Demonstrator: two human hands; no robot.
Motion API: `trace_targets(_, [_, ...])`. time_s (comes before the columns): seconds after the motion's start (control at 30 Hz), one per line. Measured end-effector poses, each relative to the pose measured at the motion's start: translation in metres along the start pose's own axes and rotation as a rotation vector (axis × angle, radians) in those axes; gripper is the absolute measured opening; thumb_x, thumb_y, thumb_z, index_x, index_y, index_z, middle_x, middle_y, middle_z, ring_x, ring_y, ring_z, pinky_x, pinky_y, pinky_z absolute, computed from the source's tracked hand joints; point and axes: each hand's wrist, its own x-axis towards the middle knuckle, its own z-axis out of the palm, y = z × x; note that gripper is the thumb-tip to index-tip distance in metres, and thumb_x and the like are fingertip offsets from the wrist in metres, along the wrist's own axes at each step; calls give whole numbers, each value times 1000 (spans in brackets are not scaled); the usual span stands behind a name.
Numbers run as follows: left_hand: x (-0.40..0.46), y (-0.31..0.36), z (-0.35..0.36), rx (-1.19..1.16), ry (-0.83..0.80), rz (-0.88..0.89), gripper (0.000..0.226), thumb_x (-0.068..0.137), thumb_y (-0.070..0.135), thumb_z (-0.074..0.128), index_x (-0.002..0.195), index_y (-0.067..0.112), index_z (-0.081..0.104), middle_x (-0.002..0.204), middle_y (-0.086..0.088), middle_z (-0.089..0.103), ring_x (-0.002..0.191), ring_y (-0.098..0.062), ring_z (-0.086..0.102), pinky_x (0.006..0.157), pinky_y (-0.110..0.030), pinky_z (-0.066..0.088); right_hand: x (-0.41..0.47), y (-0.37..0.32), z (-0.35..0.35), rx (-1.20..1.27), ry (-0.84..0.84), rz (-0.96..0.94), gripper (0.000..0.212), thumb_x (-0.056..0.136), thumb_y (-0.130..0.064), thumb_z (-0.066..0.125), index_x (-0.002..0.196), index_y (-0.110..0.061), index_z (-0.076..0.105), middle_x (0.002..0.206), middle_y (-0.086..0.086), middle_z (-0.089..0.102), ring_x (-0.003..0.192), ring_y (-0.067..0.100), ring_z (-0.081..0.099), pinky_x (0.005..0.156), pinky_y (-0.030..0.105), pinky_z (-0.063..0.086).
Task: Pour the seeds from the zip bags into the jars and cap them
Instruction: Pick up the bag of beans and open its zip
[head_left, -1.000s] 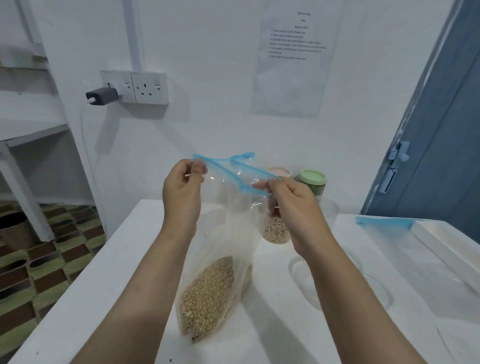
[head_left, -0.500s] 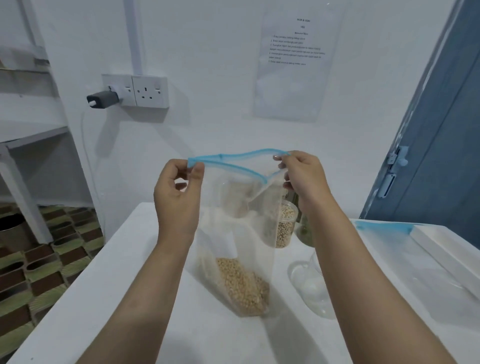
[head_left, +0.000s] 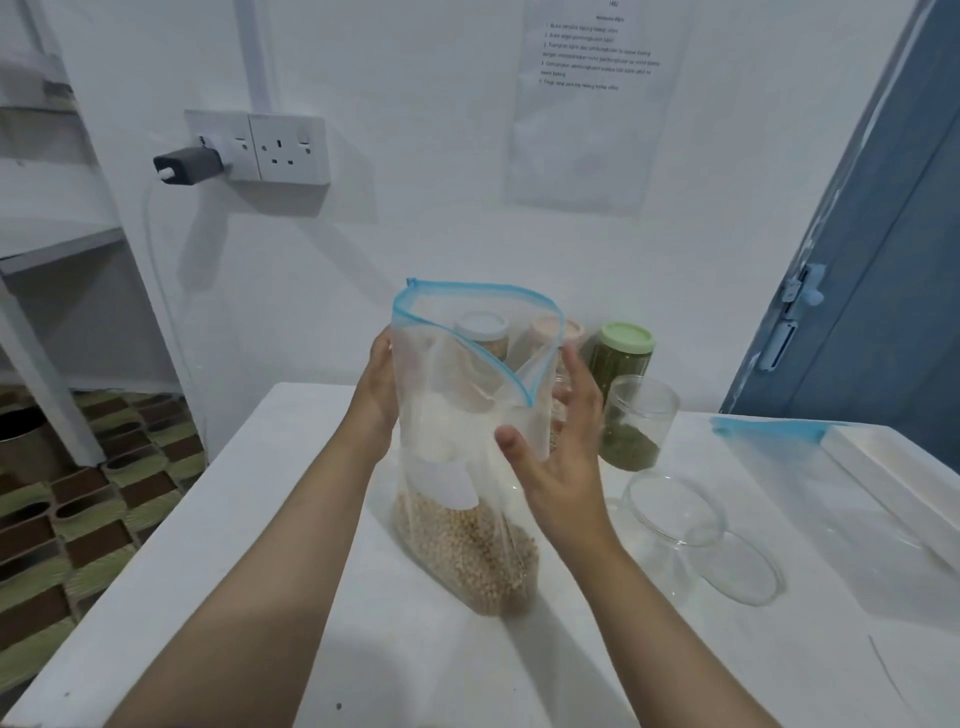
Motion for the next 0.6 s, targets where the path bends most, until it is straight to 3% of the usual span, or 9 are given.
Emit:
trace_targets(0.1, [3, -1, 3, -116, 88, -18, 14, 91, 31, 59, 89, 18, 64, 74, 11, 66, 67, -10, 61, 56, -18, 49, 2, -3, 3, -57, 13, -28, 47, 85, -49, 67, 128, -54, 49, 149, -7, 27, 138, 15, 34, 114, 22, 29])
trace_targets(0.2, [6, -8, -3, -172, 152, 125, 8, 88, 24, 63, 84, 18, 60, 72, 10, 61, 65, -7, 56, 61, -18, 48, 11, 0, -1, -107, 100, -67, 11, 88, -34, 70, 99, -35, 66, 135, -9, 40, 121, 16, 48, 105, 22, 35])
trace_targets(0.3, [8, -11, -9, -131, 224, 246, 11, 102, 19, 55, 92, 18, 60, 84, 4, 61, 74, -6, 57, 77, -25, 51, 15, -2, -9, -59, 226, -47, 14, 91, -18, 68, 95, -31, 64, 119, -4, 53, 109, 8, 54, 92, 22, 42])
trace_targets(0.4, [6, -5, -11, -169, 283, 290, 14, 103, 17, 52, 92, 20, 59, 81, 6, 59, 67, 0, 55, 74, -18, 48, 22, -10, -21, 118, 332, 44, 19, 95, -9, 64, 96, -28, 61, 95, -9, 63, 83, 6, 56, 75, 19, 45])
trace_targets(0.6, [5, 8, -13, -198, 353, 346, 13, 101, 16, 56, 90, 22, 60, 79, 6, 61, 64, 0, 54, 68, -16, 45, 56, -12, -47, 213, 451, 76, 18, 94, -7, 64, 99, -24, 68, 91, 4, 64, 83, 19, 58, 80, 37, 51])
